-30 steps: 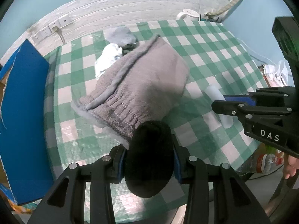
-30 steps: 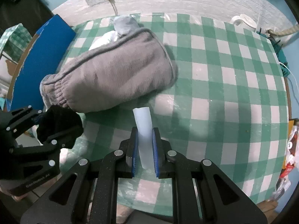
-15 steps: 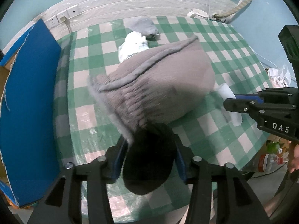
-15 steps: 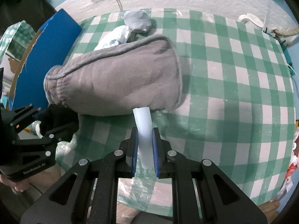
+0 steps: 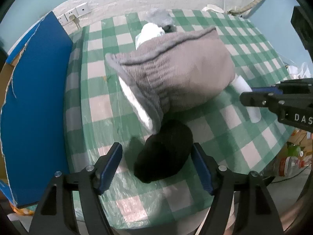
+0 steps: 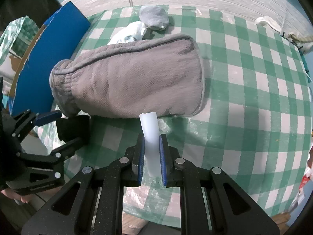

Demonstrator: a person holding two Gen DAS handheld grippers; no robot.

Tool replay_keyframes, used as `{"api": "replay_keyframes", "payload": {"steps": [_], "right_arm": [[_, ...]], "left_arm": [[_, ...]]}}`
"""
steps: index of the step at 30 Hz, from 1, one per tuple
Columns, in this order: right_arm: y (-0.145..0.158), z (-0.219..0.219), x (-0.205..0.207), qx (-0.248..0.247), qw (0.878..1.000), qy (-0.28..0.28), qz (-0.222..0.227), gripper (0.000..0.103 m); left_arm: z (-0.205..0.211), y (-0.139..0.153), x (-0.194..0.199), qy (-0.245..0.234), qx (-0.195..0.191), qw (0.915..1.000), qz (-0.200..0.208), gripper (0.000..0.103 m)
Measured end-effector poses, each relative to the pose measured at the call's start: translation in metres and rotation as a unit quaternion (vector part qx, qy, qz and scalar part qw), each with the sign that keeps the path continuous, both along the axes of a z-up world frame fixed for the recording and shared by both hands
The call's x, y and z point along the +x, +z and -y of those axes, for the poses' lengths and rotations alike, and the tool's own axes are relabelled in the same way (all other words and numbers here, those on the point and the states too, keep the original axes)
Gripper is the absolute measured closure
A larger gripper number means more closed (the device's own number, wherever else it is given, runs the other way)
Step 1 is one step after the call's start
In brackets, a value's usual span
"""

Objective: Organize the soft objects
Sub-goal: 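Lift the white foam tube with the right tool while the left tool lifts the black sock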

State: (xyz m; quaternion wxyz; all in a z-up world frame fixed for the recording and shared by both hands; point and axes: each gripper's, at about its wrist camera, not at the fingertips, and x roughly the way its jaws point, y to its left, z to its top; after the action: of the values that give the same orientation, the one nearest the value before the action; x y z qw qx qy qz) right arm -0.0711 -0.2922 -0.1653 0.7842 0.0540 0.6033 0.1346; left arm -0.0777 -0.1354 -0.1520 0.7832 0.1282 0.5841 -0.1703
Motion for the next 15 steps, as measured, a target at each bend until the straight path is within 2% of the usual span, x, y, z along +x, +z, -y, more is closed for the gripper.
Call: {"api": "replay_keyframes", "payload": {"steps": [6,8,10,15], "right_arm": [[0.001,-0.002,-0.001,-0.001,1.0,0.002,0.001,0.09],[0.002,-0.002,-0.001,0.0,1.0,0.001,0.003,0.09],[0.003,-0.002,-0.001,0.0,1.0,0.001,0.004,0.09],[0.005,-0.003,-0.001,0.001,1.0,0.001,0.005,0.09]], "left_arm": [[0.004,-0.014,-0.001,-0.016,0.025,0.9996,0.003,0.029],[0.005,-0.015,-0.002,-0.019,0.027,0.9994,0.004,0.038],[0.007,-0.015,-0.003,-0.025,0.028,0.9993,0.006,0.052],[0.012,-0.013,-0.007,-0.042,0.046,0.9977,0.025,0.063]]}}
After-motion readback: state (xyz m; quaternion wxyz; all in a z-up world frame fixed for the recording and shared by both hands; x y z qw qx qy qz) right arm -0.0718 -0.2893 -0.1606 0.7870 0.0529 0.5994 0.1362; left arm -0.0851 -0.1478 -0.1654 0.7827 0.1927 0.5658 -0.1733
